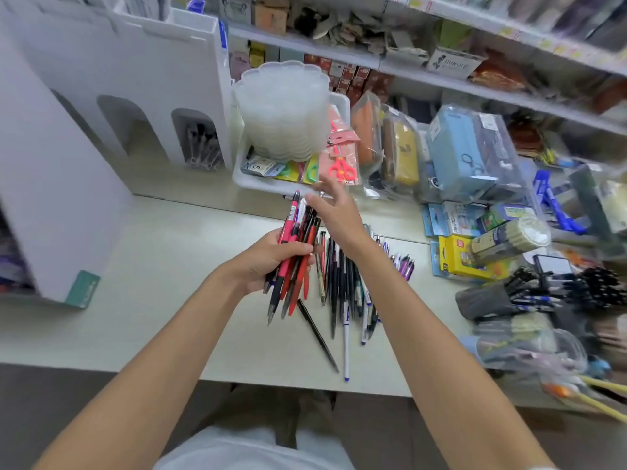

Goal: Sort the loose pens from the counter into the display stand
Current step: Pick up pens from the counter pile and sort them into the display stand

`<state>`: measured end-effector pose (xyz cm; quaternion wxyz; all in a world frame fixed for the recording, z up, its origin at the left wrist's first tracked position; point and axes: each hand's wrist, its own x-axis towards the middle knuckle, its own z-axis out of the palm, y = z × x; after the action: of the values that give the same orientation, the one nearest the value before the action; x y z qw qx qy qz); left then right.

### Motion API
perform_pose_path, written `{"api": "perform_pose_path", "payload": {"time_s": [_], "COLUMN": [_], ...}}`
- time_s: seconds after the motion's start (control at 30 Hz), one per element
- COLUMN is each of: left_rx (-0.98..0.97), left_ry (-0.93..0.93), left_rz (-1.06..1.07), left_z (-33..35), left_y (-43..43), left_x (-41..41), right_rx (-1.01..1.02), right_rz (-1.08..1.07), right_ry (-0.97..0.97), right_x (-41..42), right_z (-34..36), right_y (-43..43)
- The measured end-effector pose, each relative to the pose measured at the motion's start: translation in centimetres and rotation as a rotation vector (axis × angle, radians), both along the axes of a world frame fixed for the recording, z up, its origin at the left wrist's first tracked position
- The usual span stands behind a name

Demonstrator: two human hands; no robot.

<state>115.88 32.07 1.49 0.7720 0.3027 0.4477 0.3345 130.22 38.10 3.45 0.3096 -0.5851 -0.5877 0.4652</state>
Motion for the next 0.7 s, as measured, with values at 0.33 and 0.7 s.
{"api": "perform_pose_path", "payload": {"time_s": [0.33,0.7], "left_rx": [0.12,0.268], "left_ry": [0.192,0.175], "left_rz": [0.868,0.595], "left_z": [1.9,5.7], "left_y": [0.0,-5.1], "left_x": [-3.4,-7.1], "right_rx": [-0.557,-0.493], "right_rz": [-0.316,-0.266], "right_ry": [0.58,0.832], "right_x": [-4.4,-13.5], "right_z": [-1.9,3.4], "right_y": [-6.6,-8.9]}}
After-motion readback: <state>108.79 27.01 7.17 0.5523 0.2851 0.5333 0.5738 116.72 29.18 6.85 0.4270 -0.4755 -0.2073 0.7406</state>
